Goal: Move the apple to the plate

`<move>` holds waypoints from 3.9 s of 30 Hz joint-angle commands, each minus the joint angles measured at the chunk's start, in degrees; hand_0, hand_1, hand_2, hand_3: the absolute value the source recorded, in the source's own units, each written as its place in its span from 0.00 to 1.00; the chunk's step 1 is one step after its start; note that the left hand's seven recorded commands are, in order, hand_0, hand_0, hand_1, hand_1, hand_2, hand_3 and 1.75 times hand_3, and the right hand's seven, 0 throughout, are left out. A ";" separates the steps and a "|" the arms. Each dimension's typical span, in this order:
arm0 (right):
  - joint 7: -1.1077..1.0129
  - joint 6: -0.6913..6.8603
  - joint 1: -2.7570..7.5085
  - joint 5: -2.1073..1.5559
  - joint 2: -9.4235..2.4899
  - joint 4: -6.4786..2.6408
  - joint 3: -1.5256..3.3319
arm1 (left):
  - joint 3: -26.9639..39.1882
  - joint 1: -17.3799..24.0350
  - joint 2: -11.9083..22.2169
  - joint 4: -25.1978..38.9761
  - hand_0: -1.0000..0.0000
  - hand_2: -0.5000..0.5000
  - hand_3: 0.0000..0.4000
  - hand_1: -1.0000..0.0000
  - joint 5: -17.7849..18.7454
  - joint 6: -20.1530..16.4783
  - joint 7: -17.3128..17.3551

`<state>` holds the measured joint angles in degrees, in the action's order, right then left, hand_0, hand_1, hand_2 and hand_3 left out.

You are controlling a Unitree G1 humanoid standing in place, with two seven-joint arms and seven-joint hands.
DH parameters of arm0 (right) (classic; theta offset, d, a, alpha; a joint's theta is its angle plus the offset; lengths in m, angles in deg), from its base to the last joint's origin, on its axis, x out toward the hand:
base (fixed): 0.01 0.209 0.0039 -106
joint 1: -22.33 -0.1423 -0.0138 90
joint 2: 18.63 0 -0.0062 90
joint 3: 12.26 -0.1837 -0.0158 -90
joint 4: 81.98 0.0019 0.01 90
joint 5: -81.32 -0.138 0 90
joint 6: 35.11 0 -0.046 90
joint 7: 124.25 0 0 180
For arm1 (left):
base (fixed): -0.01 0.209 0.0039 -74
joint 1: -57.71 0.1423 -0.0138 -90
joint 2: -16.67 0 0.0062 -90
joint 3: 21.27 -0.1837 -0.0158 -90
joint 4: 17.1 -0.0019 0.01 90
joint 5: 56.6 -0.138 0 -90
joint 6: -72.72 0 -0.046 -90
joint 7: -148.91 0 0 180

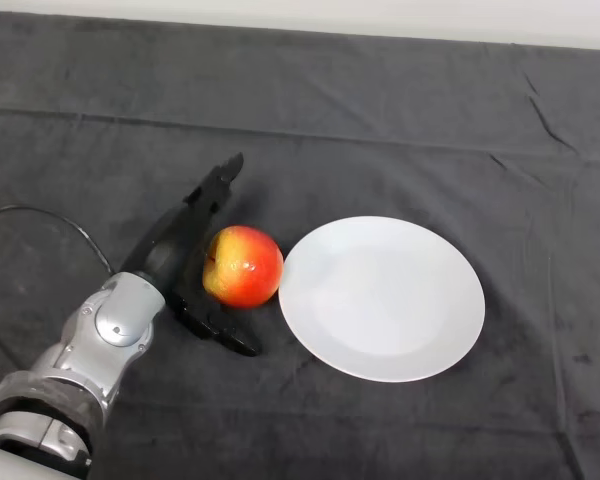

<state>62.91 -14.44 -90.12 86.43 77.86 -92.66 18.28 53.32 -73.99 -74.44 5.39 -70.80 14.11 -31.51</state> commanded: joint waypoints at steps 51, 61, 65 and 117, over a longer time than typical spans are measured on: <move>-0.02 7.29 6.27 -2.38 -9.43 -4.33 0.54 | -7.62 -7.67 -4.43 4.83 0.00 0.50 1.00 0.00 -3.34 4.82 -1.52; -0.18 7.30 6.26 -2.69 -9.43 -4.22 0.66 | -11.82 -5.19 -4.53 10.25 0.00 0.50 1.00 0.00 -3.26 5.19 -0.35; -0.27 7.31 6.28 -2.82 -9.41 -4.18 0.70 | -14.07 -4.20 -4.71 11.76 0.00 0.50 1.00 0.00 -3.32 5.13 -0.33; -0.79 7.30 6.60 -3.76 -9.43 -4.34 1.20 | -26.88 -5.46 -2.00 11.88 1.00 0.50 0.00 1.00 -0.87 2.96 7.70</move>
<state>62.00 -13.22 -90.14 84.24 77.74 -91.22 19.63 27.92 -78.47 -77.61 18.58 -72.29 17.69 -25.13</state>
